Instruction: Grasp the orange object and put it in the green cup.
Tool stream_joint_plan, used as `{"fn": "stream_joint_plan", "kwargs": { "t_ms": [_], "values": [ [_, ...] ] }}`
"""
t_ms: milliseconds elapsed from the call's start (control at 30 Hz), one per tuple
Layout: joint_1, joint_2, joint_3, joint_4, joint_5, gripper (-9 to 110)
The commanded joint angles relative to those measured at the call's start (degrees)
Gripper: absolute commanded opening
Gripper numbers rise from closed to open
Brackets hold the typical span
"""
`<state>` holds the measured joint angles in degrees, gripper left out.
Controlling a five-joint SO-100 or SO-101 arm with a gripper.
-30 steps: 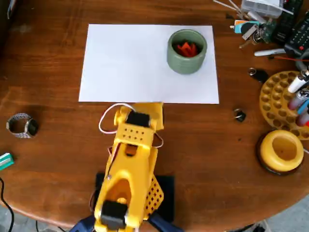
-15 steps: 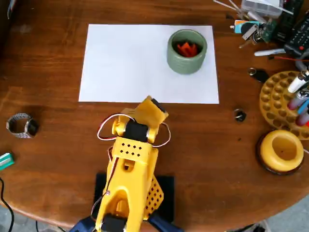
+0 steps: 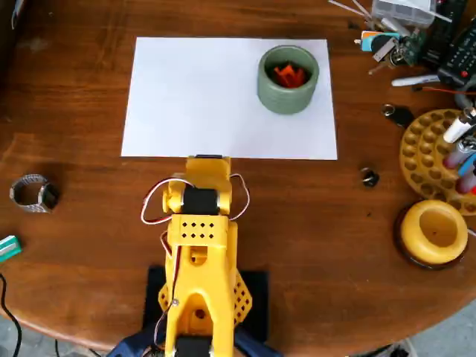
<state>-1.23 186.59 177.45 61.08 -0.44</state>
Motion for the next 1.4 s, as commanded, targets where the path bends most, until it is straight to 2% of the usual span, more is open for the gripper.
{"fn": "stream_joint_plan", "kwargs": {
  "t_ms": [0,333,767,1367],
  "values": [
    [-1.14,-0.62,0.09,2.72,-0.7,0],
    [-1.76,-0.18,0.09,4.57,-1.58,0],
    [5.98,-0.26,0.09,4.57,-2.37,0],
    [5.8,0.18,0.09,4.83,-2.29,0]
  ]
}}
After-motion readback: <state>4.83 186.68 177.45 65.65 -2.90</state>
